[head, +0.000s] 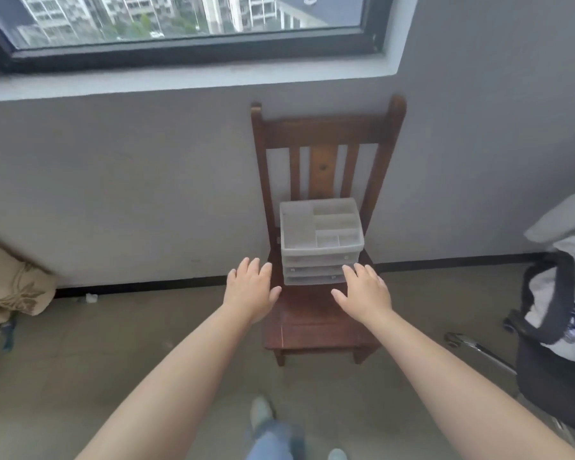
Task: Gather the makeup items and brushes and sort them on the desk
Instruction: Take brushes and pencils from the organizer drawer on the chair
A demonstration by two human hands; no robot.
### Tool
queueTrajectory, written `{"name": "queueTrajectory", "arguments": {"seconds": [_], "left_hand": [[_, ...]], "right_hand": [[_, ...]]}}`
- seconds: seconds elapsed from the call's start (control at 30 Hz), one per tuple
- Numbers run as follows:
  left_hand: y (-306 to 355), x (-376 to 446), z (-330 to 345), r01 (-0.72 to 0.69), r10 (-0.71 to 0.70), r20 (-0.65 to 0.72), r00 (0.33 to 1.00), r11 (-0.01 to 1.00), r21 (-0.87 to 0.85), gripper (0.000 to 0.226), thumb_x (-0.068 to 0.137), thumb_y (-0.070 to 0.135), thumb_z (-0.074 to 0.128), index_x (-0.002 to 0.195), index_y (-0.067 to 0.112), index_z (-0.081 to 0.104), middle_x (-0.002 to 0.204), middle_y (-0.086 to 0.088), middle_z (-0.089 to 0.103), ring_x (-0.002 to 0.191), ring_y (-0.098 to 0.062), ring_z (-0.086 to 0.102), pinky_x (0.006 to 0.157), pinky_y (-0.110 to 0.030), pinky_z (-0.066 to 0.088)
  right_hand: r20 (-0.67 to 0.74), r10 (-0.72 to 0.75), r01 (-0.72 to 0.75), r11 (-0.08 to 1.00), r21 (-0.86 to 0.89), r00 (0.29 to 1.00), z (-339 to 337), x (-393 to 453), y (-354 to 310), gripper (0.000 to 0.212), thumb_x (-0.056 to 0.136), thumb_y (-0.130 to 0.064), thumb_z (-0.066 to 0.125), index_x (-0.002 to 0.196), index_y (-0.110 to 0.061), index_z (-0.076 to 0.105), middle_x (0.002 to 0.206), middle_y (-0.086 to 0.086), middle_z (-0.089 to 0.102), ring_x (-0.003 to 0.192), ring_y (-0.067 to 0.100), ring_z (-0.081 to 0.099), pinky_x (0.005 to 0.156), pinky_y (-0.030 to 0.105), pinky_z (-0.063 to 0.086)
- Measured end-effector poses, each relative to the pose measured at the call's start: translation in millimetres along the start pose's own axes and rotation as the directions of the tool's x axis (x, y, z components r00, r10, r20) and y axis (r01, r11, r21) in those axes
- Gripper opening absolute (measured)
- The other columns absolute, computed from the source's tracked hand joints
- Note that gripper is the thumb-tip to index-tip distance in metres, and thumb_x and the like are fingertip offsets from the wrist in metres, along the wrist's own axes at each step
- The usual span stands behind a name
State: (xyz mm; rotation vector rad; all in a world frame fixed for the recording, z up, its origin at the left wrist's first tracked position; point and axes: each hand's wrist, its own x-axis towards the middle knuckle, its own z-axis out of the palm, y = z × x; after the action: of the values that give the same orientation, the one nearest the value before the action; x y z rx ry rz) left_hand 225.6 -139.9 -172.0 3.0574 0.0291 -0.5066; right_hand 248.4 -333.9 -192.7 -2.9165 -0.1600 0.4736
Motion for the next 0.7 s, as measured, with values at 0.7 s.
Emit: {"name": "queueTrajectory", "arguments": {"seconds": [0.7], "left_hand": [[-34.4,251.4,108.7,-0.319,0.323,0.077,0.943,0.946,-0.063,0.05,0.073,0.015,0.054,0.114,-0.014,0.055,0.114,-0.041,0.054,0.107,-0.054,0.054,0.084,-0.061,0.045]], "right_hand": [[0.651,0.37,-0.341,-0.625,0.702,0.662,121.7,247.2,-10.9,0.027,0.087,0.008,0.032,0.089,-0.011,0.05,0.085,0.006,0.052,0.082,0.018,0.053,0.092,0.033,0.04]]}}
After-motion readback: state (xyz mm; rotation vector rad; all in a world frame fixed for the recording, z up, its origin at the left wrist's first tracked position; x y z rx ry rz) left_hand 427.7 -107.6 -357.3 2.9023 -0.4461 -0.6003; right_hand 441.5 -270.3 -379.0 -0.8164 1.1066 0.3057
